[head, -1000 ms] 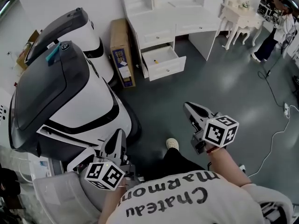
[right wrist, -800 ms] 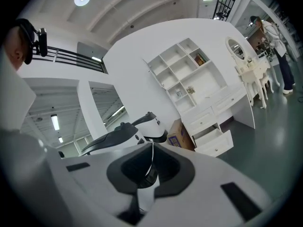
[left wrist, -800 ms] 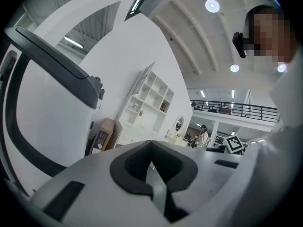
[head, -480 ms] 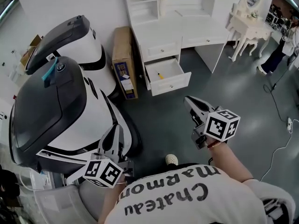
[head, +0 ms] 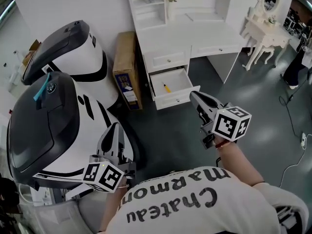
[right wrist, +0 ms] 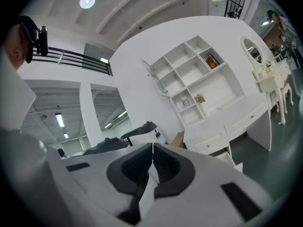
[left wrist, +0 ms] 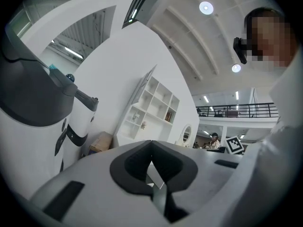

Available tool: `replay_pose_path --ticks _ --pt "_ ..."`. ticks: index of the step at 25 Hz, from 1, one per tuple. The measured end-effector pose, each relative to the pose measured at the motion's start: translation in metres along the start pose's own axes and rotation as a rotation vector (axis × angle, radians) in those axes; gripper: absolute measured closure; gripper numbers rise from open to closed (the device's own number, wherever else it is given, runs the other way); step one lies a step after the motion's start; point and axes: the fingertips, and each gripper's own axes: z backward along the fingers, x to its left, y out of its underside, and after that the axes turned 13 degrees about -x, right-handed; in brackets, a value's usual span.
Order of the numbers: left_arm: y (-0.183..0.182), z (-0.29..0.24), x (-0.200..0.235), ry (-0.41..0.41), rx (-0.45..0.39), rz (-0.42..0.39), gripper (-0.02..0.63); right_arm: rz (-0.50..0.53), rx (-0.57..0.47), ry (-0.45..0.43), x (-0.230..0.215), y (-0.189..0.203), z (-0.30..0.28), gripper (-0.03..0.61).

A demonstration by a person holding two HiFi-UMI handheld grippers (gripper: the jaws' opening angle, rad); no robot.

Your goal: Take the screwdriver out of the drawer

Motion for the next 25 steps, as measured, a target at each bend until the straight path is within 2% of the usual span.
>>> replay_pose_path --ticks 6,13,25 --pt "0.028 -0.022 -0.003 -0.004 0.045 0.023 0.591 -0.045 0.02 0.03 -0.036 0.011 -0.004 0.551" --pt "0.051 -0.05 0.001 0.027 0.102 0.027 0.591 -0.082 0.027 0.086 -0.068 0.024 -0.008 0.551" --pt "0.093 -0.156 0.03 0.1 0.172 0.105 0.591 -0.073 0.052 0.19 -0.131 0.027 -0.061 0.551"
